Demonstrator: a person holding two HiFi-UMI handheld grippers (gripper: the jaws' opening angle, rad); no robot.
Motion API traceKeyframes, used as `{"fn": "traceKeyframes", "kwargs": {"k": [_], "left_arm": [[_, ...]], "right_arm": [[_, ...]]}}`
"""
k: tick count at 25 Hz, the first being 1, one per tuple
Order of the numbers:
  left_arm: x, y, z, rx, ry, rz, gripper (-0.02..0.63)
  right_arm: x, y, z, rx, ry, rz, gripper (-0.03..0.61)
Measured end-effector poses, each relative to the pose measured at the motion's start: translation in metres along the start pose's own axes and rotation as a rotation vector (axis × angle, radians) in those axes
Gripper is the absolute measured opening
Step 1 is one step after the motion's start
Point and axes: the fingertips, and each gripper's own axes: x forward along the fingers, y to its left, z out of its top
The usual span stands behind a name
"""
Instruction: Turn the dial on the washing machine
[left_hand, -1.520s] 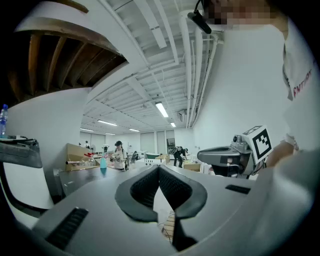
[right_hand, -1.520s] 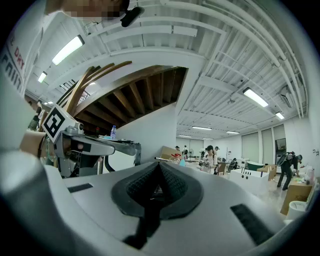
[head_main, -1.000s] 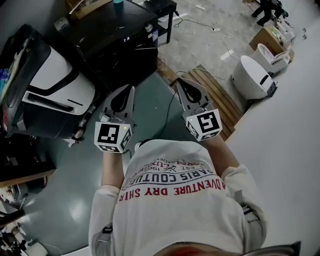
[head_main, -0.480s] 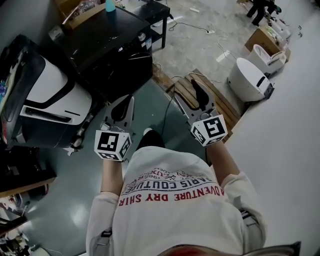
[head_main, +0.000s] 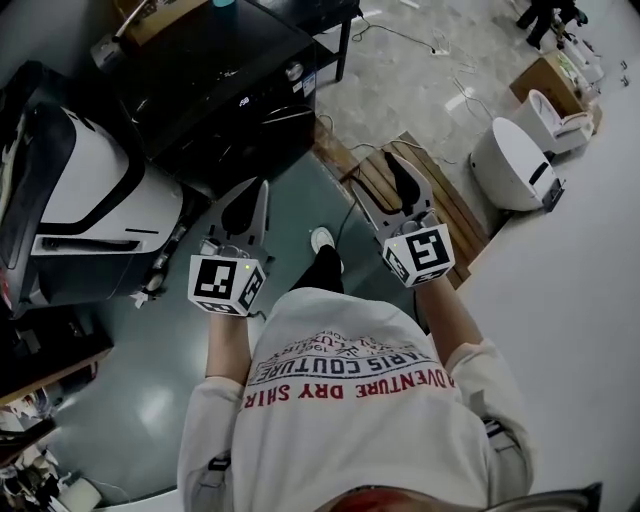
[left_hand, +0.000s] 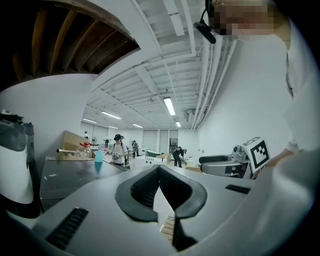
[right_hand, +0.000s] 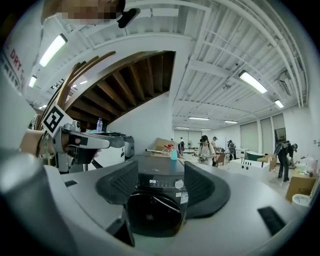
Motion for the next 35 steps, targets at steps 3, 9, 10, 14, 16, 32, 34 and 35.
{"fn": "traceKeyframes", "kwargs": {"k": [3, 9, 10, 14, 16, 32, 34, 35], "left_arm": [[0.046, 0.034, 0.003, -0.025, -0.008, 0.031, 0.015], [0.114, 0.097, 0.023, -0.041, -0.039, 0.102, 0.015], [0.122, 0.110, 0.030, -0.039, -0.058, 0.115, 0.015], [0.148, 0.144, 0.037, -0.029, -0.063, 0.172, 0.015], [0.157, 0.153, 0.030, -0.048, -0.049, 0.200, 0.015], [0.199, 0.187, -0.060, -0.013, 0.005, 0.521, 0.015], [0.204, 0.187, -0.077, -0.043, 0.028, 0.559, 0.015], [0.205, 0.188, -0.084, -0.067, 0.029, 0.572, 0.015]], "right_arm": [[0.050, -0.029, 0.009, -0.042, -0.003, 0.033, 0.287], [0.149, -0.080, 0.014, -0.056, 0.056, 0.118, 0.287], [0.165, -0.083, 0.017, -0.065, 0.057, 0.140, 0.284], [0.211, -0.091, 0.023, -0.127, 0.063, 0.201, 0.284], [0.229, -0.096, 0.021, -0.124, 0.072, 0.233, 0.284], [0.351, -0.118, -0.099, -0.168, 0.197, 0.436, 0.285], [0.364, -0.120, -0.120, -0.198, 0.212, 0.457, 0.285], [0.371, -0.121, -0.131, -0.206, 0.219, 0.461, 0.285]]}}
